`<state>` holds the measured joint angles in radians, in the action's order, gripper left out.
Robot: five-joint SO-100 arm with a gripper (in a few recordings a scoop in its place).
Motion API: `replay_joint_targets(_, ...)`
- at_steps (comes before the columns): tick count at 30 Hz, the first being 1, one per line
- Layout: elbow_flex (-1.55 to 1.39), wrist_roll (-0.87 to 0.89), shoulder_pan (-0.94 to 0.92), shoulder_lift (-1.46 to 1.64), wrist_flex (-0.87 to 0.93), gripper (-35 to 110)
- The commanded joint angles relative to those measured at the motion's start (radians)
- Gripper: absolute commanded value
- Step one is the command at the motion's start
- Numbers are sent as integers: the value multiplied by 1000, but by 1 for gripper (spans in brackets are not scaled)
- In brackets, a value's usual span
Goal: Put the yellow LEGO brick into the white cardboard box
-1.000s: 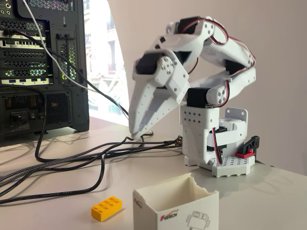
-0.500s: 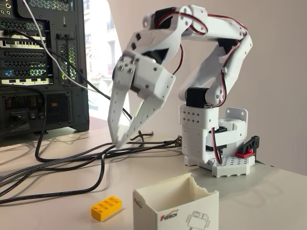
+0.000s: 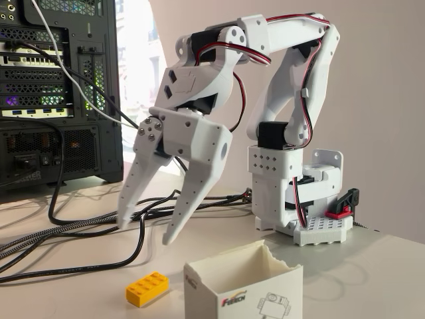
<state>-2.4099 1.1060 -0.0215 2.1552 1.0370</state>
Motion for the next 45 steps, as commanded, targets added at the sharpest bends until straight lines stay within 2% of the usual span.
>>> replay_joint_targets(1,61,83,-3,-55,-60,28)
replay_joint_targets(30,46,193,86,-285,-196,29)
replay_joint_targets(36,46,187,83,-307,-201,23)
replay_joint_targets(42,44,183,69,-285,-201,1)
replay_joint_targets(45,43,172,66,-279,-201,-1)
